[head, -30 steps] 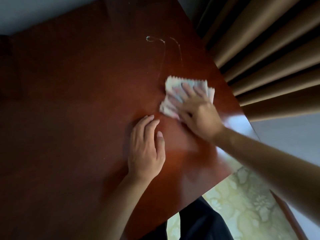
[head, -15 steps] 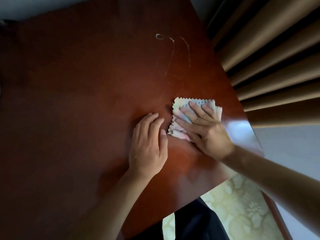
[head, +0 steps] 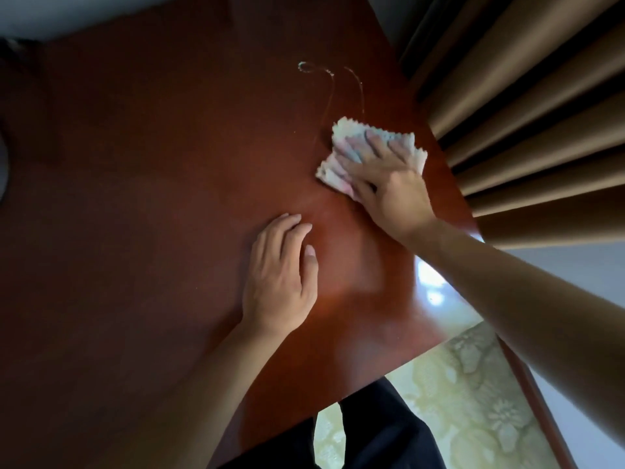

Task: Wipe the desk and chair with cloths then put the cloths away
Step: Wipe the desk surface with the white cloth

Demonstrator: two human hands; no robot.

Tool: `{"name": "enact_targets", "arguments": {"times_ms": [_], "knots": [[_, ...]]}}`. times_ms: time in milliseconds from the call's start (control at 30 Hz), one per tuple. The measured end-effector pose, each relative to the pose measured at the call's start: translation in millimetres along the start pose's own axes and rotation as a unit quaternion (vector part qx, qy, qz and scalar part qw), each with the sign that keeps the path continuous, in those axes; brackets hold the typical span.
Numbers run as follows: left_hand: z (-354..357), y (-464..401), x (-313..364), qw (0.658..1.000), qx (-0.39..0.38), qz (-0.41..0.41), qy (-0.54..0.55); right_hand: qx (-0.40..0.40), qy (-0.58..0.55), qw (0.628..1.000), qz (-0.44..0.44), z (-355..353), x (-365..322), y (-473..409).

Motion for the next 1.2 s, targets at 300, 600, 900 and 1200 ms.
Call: {"name": "enact_targets", "arguments": {"times_ms": [300, 600, 900, 1200], "knots": [[3, -1, 1, 1.000, 0.013, -0.011, 0.020, -0.033, -0.001, 0.998, -0.058, 9, -19, 51], [-8, -9, -7, 0.991, 0.054, -0.105, 0.058, -0.089, -0.051, 0.984, -0.144, 41, -60, 67], [-3, -49, -48, 0.998, -0.035, 0.015, -0.040, -0.049, -0.026, 0.998, -0.035, 30, -27, -91], [-2, -61, -53, 1.000, -0.011, -0.010, -0.028, -0.115, -0.056, 0.981, -0.149, 30, -32, -39]]}}
Point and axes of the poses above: each hand's wrist, its own y-axis away from the middle knuckle, its own z-axis out of the palm, x = y × z, the point moved 1 cm from there along -y, towards the middle knuckle, and after that the axes turned 15 degrees about -y, right-handed, at the moved point
